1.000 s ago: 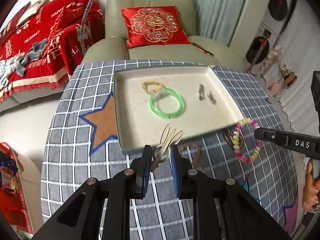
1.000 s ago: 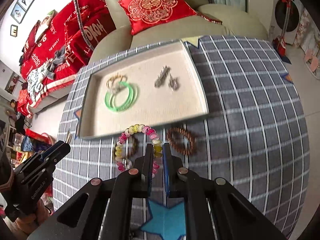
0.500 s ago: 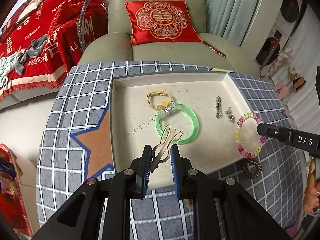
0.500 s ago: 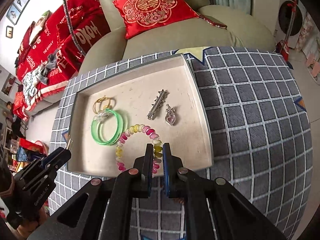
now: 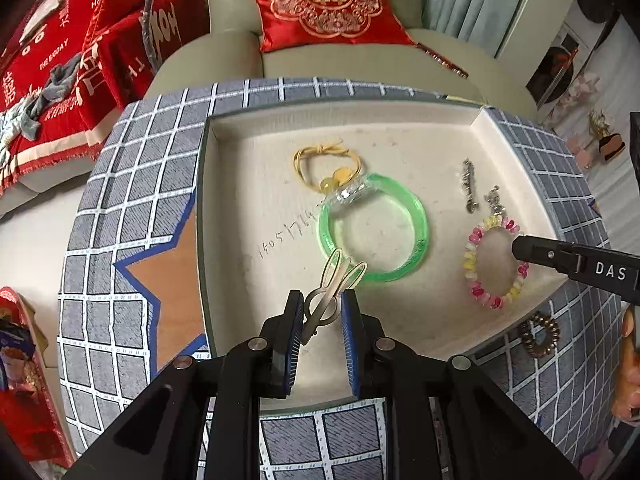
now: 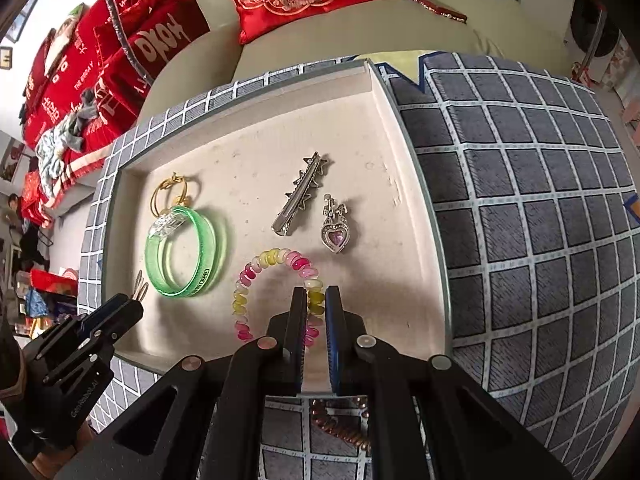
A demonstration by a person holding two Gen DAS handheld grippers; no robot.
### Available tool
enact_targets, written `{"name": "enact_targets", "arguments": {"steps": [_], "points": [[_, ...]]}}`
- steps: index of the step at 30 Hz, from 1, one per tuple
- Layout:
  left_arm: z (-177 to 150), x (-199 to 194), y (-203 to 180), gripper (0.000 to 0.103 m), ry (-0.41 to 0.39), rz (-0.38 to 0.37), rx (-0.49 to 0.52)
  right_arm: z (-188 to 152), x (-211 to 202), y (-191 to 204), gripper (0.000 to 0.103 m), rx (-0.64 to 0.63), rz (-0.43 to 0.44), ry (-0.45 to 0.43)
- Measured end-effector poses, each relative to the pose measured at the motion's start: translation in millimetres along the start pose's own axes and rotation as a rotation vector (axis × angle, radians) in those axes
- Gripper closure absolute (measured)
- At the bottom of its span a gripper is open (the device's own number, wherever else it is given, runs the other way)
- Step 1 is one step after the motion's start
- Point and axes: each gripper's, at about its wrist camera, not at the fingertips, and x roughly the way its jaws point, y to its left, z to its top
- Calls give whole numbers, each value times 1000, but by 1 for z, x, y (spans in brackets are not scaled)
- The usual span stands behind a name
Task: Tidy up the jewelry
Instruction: 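Carry the bunny clip into the tray and open the left tool while the right tool releases the bracelet there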
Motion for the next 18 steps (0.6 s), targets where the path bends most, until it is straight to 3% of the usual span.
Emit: {"name": "enact_targets", "arguments": {"steps": [18], "points": [[22, 20, -1, 69, -11, 54, -31, 25, 17, -12, 93, 30, -20, -16]]}}
